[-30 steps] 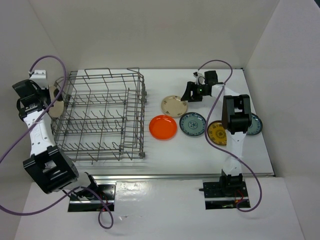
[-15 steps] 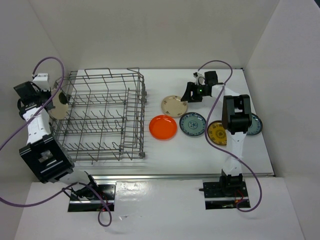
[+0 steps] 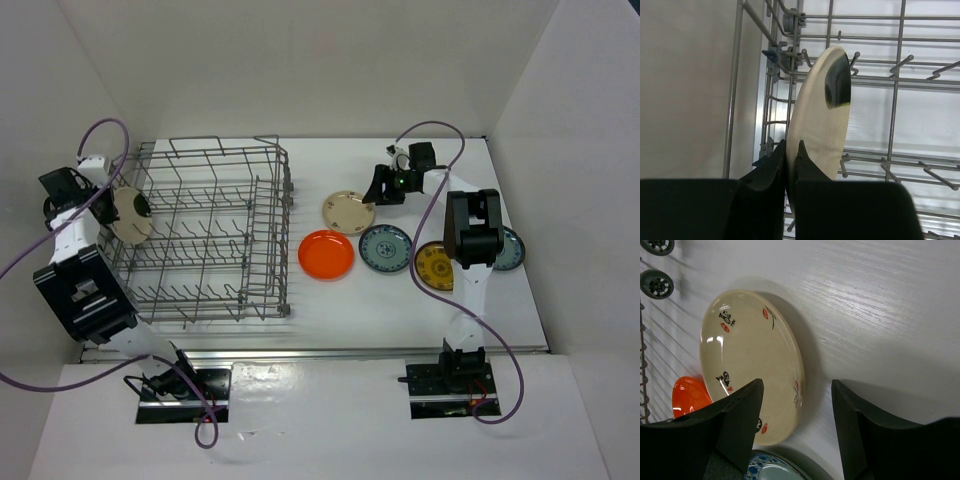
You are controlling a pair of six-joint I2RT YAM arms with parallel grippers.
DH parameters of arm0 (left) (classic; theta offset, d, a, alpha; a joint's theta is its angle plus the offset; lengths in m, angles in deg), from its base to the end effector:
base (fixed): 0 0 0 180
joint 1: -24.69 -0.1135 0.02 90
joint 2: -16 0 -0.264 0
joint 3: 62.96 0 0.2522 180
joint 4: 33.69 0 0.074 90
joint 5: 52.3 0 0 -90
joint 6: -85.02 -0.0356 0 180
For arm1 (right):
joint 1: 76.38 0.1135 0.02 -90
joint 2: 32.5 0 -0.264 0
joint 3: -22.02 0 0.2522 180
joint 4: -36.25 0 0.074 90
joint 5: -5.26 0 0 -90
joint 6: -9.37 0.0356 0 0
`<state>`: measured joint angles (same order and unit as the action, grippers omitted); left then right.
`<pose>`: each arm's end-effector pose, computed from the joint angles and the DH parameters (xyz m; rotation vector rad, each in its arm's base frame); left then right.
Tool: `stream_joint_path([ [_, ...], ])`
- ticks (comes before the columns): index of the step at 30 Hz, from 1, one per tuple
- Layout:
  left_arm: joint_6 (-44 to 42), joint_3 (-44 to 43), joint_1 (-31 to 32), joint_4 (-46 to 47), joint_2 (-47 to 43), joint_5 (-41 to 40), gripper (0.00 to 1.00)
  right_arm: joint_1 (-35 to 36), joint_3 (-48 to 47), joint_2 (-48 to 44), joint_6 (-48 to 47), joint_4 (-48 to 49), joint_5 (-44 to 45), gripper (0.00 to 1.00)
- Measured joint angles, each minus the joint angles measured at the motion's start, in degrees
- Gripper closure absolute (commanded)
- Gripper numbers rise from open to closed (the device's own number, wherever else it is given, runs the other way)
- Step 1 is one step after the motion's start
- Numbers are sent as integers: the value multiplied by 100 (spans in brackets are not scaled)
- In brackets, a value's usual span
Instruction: Load the plates into the dish rack
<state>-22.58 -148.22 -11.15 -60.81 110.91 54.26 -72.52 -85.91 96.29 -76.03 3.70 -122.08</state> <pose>0.3122 0.2130 0.2695 -0.1889 2.1813 0.2081 0.4795 0.0540 0.1473 -0.2546 2.4206 0.8741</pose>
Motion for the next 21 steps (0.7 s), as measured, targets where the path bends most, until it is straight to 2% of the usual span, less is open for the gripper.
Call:
stream_joint_path([
  [4, 24, -258, 0, -103, 212, 81, 100, 7, 0, 0, -2, -35, 33, 42],
  [6, 114, -483, 0, -260, 389, 105, 94, 13, 0, 0, 0, -76, 59, 46],
  [7, 144, -564, 0, -332, 457, 116, 88, 15, 0, 2, -4, -90, 66, 48],
  [8, 166, -634, -4, -420, 511, 133, 68, 28, 0, 0, -4, -109, 90, 49],
  [9, 205, -693, -4, -501, 549, 173, 60, 35, 0, 2, 0, -140, 103, 49],
  [12, 271, -782, 22, -529, 612, 136, 47, 70, 0, 2, 0, -179, 131, 49],
  [16, 278, -791, 149, -533, 601, -92, 36, 118, 0, 2, -4, -184, 166, 52],
  [19, 280, -791, 310, -566, 516, -356, 31, 136, 0, 2, -22, -197, 216, 66],
  [20, 286, -791, 372, -603, 442, -487, 30, 138, 0, 2, -31, -223, 236, 79],
  [21, 289, -791, 424, -640, 343, -597, 28, 138, 2, 2, -63, -247, 249, 86],
])
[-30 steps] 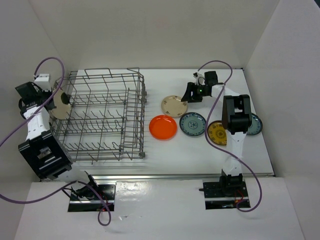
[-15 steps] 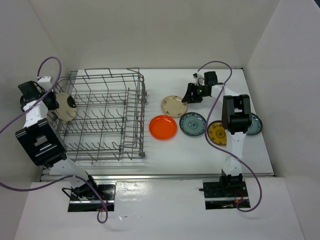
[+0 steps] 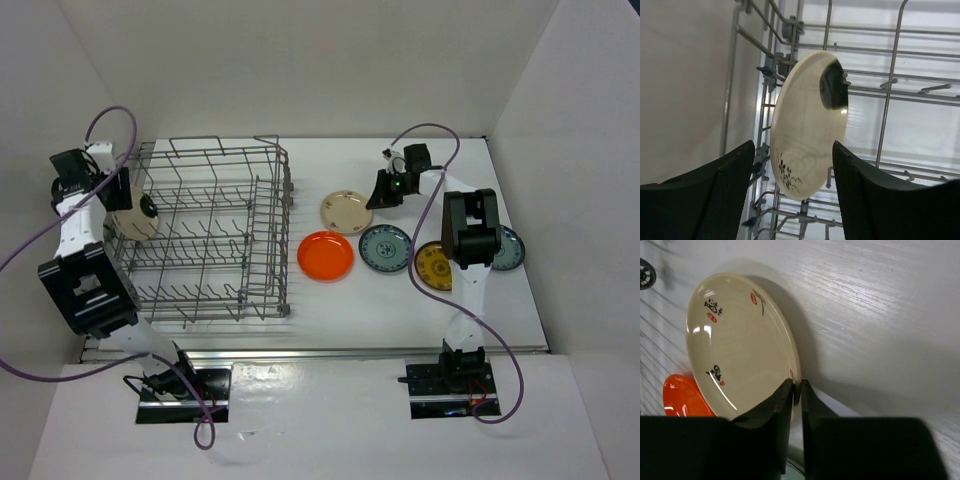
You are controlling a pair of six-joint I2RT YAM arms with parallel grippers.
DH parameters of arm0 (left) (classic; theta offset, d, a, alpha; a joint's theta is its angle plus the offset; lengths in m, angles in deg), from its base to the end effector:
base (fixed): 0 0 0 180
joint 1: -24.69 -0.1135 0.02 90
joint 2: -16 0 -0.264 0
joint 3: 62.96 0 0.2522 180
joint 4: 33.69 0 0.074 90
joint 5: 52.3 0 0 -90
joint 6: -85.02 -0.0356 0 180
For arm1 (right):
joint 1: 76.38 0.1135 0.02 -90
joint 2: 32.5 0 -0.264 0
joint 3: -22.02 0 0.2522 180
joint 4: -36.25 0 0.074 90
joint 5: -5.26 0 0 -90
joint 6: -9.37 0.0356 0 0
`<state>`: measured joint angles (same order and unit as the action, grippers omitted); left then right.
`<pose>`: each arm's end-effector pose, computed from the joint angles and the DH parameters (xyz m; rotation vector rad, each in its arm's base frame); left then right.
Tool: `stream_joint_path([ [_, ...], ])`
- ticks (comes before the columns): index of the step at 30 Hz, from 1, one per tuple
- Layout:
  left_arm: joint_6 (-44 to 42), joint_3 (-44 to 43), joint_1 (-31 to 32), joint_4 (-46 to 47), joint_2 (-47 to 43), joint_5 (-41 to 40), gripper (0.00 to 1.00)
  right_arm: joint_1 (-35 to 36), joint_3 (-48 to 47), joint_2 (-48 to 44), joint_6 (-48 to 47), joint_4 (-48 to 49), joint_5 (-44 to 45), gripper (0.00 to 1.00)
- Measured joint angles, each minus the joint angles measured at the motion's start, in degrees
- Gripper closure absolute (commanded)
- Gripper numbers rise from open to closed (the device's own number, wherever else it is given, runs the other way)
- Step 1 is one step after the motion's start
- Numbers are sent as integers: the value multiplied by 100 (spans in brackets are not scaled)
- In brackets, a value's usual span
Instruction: Load the plates into the dish rack
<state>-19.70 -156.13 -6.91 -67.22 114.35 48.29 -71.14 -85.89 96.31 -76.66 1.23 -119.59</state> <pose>0.3395 0.2012 0.2838 -0.2303 2.2311 0.2322 0.4750 0.0640 0.1438 -0.2657 2.4736 0.8357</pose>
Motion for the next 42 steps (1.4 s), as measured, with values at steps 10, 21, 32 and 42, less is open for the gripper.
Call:
stream_joint_path([
  [10, 616, -505, 625, -256, -1950, -962, 8, 2, -2, -13, 109, -92, 129, 100],
  [21, 2566, -1241, 1394, 269, -2586, 2771, 10, -334, -656, -1399, 166, -186, 463, 100],
  [32, 3171, -1209, 3473, 581, -1088, 3895, 10, 387, -1622, -2734, 166, 435, -70, 100],
  [42, 3270, -1762, 4153, 857, -535, 3674, 28, 994, -1602, -2798, 109, 356, -520, 100],
])
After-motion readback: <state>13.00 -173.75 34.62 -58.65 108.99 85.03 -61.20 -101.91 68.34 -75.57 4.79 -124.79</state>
